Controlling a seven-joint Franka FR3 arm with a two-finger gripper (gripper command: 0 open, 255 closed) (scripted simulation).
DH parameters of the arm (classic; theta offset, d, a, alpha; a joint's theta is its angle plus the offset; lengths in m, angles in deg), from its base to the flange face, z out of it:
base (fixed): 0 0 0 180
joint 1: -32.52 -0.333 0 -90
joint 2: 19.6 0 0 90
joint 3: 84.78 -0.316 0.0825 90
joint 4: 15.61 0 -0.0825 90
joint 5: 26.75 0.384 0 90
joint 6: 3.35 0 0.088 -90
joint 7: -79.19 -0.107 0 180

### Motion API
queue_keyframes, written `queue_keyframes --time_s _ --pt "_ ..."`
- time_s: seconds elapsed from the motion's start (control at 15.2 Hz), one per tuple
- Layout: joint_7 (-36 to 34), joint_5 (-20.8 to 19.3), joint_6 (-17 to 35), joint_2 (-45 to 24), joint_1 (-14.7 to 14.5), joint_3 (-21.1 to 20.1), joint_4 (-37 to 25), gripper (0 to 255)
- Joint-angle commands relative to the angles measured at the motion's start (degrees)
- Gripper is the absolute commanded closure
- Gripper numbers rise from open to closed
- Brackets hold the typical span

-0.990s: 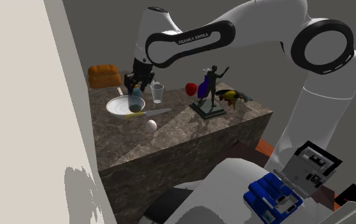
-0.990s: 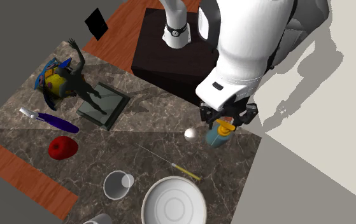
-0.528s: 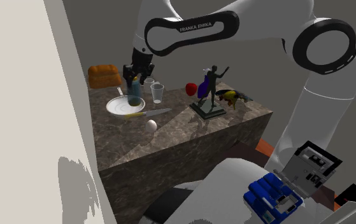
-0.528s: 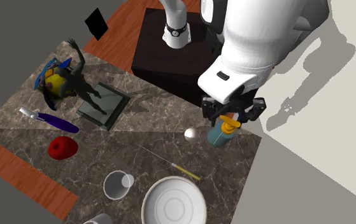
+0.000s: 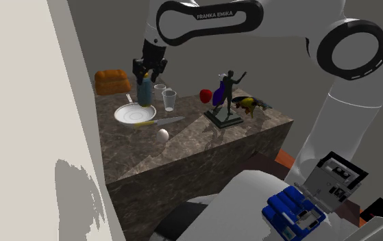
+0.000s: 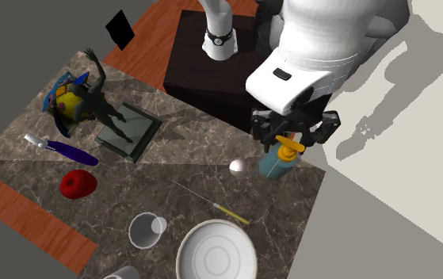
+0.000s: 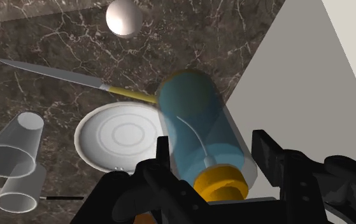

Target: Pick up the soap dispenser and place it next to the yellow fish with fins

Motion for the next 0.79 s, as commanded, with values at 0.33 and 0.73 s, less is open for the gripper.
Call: queue_keyframes --time_s 0.33,0.73 --pt "9.84 6.2 1.47 10.74 3.92 4.11 12.01 255" --pt "18.7 9.73 1.15 18.56 6.25 9.27 20.13 255"
